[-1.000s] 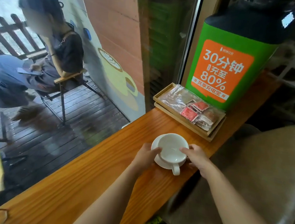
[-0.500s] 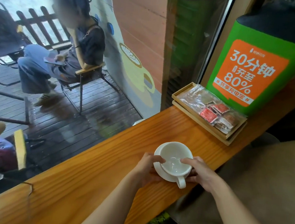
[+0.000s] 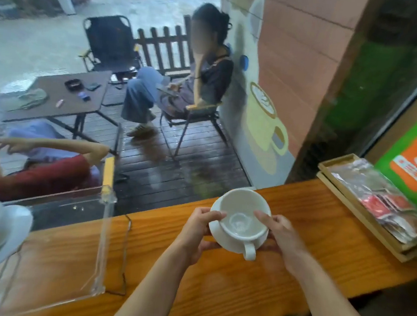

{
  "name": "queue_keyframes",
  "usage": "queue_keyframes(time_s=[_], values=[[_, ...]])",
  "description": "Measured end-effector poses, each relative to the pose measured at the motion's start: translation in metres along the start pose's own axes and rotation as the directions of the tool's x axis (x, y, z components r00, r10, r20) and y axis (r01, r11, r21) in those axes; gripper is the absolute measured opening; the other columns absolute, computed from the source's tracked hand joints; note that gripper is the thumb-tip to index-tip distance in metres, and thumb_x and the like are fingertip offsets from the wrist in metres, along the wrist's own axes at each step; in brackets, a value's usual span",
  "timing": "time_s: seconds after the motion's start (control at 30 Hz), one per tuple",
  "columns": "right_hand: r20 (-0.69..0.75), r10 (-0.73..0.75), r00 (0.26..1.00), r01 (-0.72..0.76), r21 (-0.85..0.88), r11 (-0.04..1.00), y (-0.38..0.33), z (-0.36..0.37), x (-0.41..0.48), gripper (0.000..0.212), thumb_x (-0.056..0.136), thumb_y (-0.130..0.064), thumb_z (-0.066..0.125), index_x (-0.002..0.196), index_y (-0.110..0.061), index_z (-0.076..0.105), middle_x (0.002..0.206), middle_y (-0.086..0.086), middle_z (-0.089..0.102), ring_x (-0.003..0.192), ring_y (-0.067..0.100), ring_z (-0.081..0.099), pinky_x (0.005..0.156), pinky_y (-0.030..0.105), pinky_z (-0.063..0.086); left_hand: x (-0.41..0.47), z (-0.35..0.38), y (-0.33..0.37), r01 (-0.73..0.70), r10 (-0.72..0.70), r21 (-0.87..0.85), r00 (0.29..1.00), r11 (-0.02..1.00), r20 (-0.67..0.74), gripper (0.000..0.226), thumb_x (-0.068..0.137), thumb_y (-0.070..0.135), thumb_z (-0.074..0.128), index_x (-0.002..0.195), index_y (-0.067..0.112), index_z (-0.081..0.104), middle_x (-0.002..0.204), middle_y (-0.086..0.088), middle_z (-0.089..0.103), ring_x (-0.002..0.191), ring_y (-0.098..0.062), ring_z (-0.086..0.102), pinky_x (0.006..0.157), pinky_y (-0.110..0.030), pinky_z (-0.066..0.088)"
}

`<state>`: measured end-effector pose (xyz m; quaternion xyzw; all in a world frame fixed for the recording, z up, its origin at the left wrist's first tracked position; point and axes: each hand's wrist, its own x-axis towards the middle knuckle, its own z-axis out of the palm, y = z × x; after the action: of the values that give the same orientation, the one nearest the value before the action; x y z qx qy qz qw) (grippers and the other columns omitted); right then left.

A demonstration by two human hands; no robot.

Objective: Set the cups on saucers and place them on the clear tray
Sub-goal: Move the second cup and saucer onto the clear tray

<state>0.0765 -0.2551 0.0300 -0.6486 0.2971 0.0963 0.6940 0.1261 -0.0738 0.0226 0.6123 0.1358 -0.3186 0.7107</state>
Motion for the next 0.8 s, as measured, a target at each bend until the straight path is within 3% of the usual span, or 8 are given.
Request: queue_keyframes(time_s=[0.2, 0.3, 0.4, 0.47, 0.57, 0.7, 0.8], values=[[0.184, -0.180, 0.966, 0.192, -0.048, 0.980, -0.051, 0.067, -0.025, 0.078, 0.056, -0.060, 0.070, 0.109, -0.003, 0.057, 0.099, 0.017, 0.068, 0.077, 0.024, 0.069, 0.053, 0.030, 0.054, -0.061, -0.057, 0.050, -0.256, 0.256, 0.007, 0.966, 0.967, -0.046, 0.057, 0.067, 0.041, 0.071, 0.115, 0.015, 0.054, 0.107, -0.010, 0.066, 0.094, -0.025, 0.066, 0.064, -0.035, 0.058], [0.230, -0.215, 0.949, 0.237, -0.074, 0.969, -0.067, 0.103, -0.040, 0.081, 0.049, -0.065, 0.071, 0.103, -0.006, 0.058, 0.093, 0.013, 0.069, 0.077, 0.023, 0.069, 0.059, 0.033, 0.056, -0.090, -0.085, 0.066, -0.329, 0.330, 0.021, 0.940, 0.944, -0.083, 0.062, 0.069, 0.043, 0.070, 0.120, 0.011, 0.055, 0.109, -0.013, 0.067, 0.097, -0.027, 0.066, 0.069, -0.040, 0.058], [0.322, -0.227, 0.919, 0.275, -0.114, 0.954, -0.075, 0.140, -0.053, 0.080, 0.049, -0.069, 0.071, 0.090, -0.001, 0.060, 0.084, 0.014, 0.069, 0.076, 0.025, 0.068, 0.071, 0.041, 0.056, -0.113, -0.116, 0.072, -0.388, 0.381, -0.004, 0.907, 0.922, -0.183, 0.058, 0.065, 0.045, 0.071, 0.113, 0.013, 0.059, 0.098, -0.008, 0.070, 0.085, -0.019, 0.069, 0.061, -0.034, 0.057], [0.376, -0.218, 0.901, 0.281, -0.121, 0.952, -0.073, 0.164, -0.060, 0.078, 0.054, -0.067, 0.070, 0.091, 0.000, 0.063, 0.087, 0.016, 0.071, 0.079, 0.026, 0.069, 0.075, 0.042, 0.057, -0.126, -0.136, 0.072, -0.414, 0.403, 0.004, 0.883, 0.910, -0.239, 0.054, 0.065, 0.046, 0.070, 0.109, 0.016, 0.062, 0.092, -0.004, 0.072, 0.075, -0.011, 0.070, 0.055, -0.029, 0.056], [0.378, -0.174, 0.909, 0.250, -0.161, 0.955, -0.066, 0.201, -0.068, 0.071, 0.069, -0.058, 0.065, 0.106, 0.002, 0.061, 0.103, 0.025, 0.068, 0.096, 0.037, 0.065, 0.092, 0.055, 0.050, -0.141, -0.165, 0.067, -0.417, 0.400, 0.015, 0.860, 0.909, -0.316, 0.044, 0.064, 0.050, 0.068, 0.098, 0.022, 0.069, 0.083, 0.001, 0.074, 0.073, -0.011, 0.070, 0.052, -0.025, 0.054], [0.420, -0.103, 0.901, 0.208, -0.213, 0.954, -0.053, 0.240, -0.080, 0.067, 0.072, -0.055, 0.064, 0.107, 0.003, 0.062, 0.104, 0.026, 0.068, 0.097, 0.036, 0.066, 0.093, 0.056, 0.049, -0.155, -0.199, 0.055, -0.385, 0.353, 0.005, 0.840, 0.923, -0.413, 0.047, 0.065, 0.055, 0.065, 0.098, 0.021, 0.070, 0.087, -0.003, 0.073, 0.083, -0.021, 0.068, 0.054, -0.028, 0.055], [0.442, -0.057, 0.895, 0.176, -0.233, 0.956, -0.042, 0.260, -0.085, 0.057, 0.078, -0.050, 0.062, 0.105, 0.001, 0.065, 0.101, 0.024, 0.070, 0.090, 0.032, 0.069, 0.084, 0.047, 0.056, -0.162, -0.217, 0.046, -0.364, 0.335, 0.021, 0.830, 0.931, -0.446, 0.027, 0.070, 0.054, 0.067, 0.080, 0.031, 0.075, 0.077, 0.004, 0.075, 0.078, -0.017, 0.068, 0.066, -0.039, 0.059]])
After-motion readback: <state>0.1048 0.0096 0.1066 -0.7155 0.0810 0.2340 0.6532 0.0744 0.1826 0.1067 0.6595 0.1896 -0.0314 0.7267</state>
